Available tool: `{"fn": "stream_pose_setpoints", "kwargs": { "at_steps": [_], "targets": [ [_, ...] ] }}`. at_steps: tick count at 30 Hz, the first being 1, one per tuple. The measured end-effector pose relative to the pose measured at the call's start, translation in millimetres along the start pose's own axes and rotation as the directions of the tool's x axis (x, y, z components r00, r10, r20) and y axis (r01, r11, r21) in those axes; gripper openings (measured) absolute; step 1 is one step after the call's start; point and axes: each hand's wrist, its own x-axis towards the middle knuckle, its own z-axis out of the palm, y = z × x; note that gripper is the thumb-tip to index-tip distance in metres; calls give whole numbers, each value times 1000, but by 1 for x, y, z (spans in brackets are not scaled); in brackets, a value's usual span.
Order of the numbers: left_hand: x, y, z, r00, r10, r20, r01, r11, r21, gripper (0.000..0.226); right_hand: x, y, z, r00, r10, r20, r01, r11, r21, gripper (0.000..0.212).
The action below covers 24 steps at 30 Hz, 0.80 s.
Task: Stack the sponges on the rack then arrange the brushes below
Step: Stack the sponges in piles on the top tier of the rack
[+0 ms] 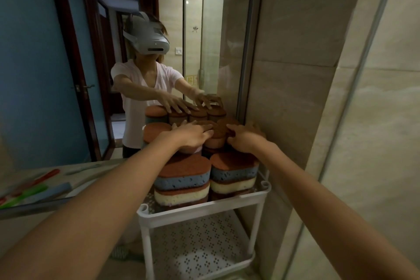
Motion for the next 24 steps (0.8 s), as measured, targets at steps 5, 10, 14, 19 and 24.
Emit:
{"fn": "stream_pose_setpoints", "kwargs": {
  "at_steps": [5, 10, 14, 19, 24],
  "targets": [
    [-18, 6, -16, 982, 106, -158, -140, 964, -224, 43, -16, -7, -2, 980, -143, -135, 156, 983, 95, 47],
    [-55, -23, -27, 895, -29, -444, -158, 912, -379, 29, -64, -54, 4, 825, -325, -462, 440, 883, 165, 29],
    [-108, -74, 1, 773, -289, -565, -101, 822, -560, 27, -109, -110, 34, 690, -475, -546, 659, 725, 202, 29],
    [-183, -159, 88, 670, -627, -397, 9, 542, -840, 26, -157, -174, 109, 706, -526, -473, 705, 587, 399, 35],
    [-243, -208, 198, 671, -736, -89, 287, 369, -884, 17, -190, -214, 209, 815, -569, -112, 514, 621, 591, 38]
  ]
}}
